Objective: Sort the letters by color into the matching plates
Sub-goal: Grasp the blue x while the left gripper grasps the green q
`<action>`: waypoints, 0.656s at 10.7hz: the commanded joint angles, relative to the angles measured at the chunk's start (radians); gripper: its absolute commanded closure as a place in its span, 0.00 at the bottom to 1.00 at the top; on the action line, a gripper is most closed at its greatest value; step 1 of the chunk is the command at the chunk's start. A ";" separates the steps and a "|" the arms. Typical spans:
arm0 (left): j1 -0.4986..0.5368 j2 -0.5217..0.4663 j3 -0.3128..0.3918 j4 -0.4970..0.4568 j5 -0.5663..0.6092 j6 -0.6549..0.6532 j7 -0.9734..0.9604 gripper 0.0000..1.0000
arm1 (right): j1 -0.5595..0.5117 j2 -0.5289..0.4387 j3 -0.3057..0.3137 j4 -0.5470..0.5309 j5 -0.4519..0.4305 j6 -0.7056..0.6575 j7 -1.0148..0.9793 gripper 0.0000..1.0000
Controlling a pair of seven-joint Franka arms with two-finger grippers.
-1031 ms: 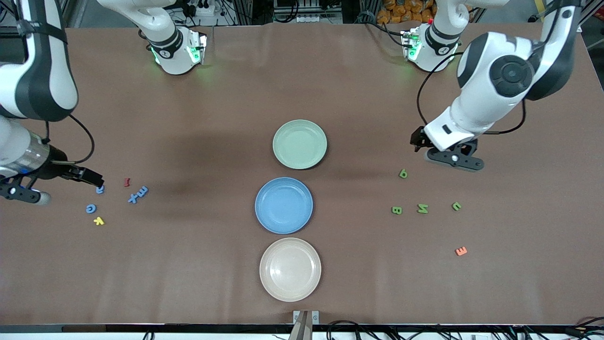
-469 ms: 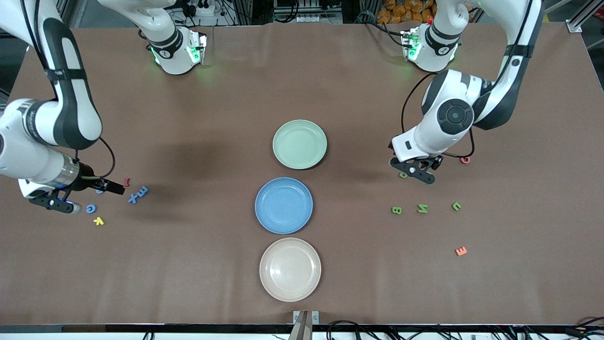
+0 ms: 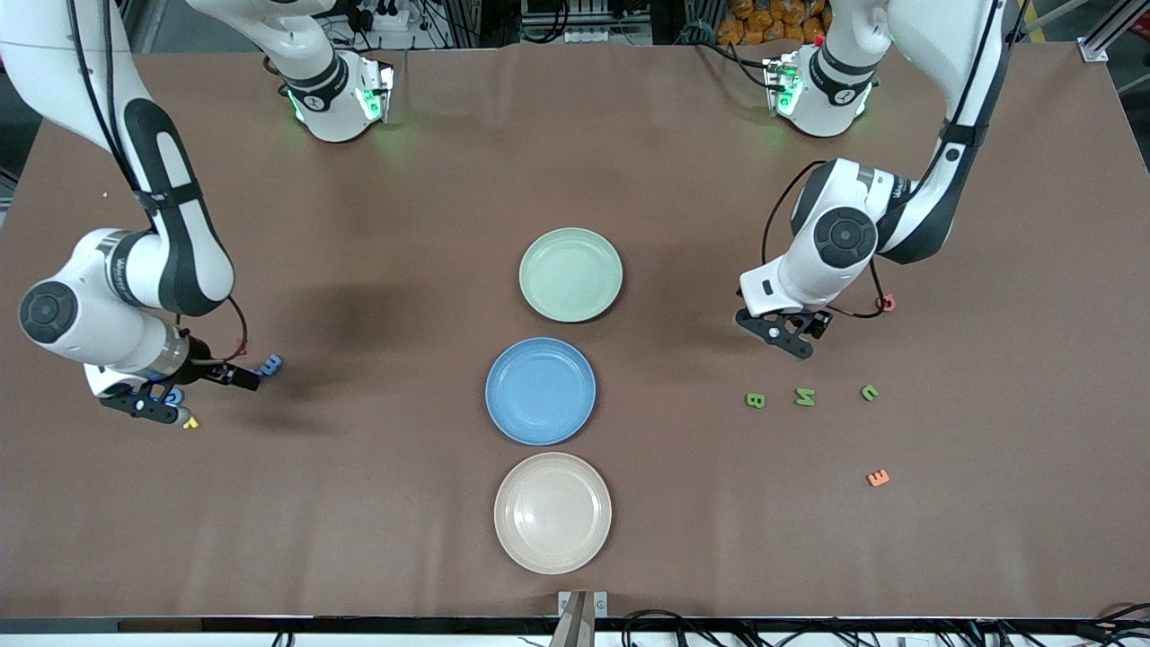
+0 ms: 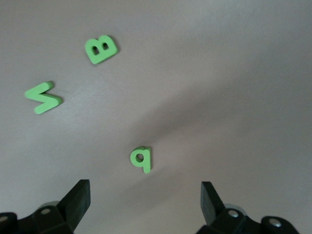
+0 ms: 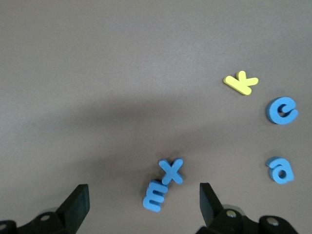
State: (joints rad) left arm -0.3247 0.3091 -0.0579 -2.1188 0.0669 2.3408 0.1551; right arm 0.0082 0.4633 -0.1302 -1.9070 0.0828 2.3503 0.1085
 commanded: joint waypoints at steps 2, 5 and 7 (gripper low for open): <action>0.035 0.073 -0.005 -0.006 0.027 0.054 0.046 0.00 | -0.082 0.054 0.073 -0.029 -0.021 0.115 -0.045 0.00; 0.059 0.100 -0.013 -0.023 0.019 0.104 0.050 0.00 | -0.135 0.054 0.087 -0.053 -0.043 0.121 -0.174 0.00; 0.059 0.119 -0.013 -0.050 0.016 0.162 0.050 0.00 | -0.155 0.058 0.087 -0.084 -0.046 0.171 -0.213 0.00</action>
State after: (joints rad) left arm -0.2781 0.4142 -0.0577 -2.1357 0.0683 2.4387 0.1959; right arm -0.1060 0.5285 -0.0686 -1.9461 0.0562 2.4661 -0.0571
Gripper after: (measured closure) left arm 0.000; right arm 0.000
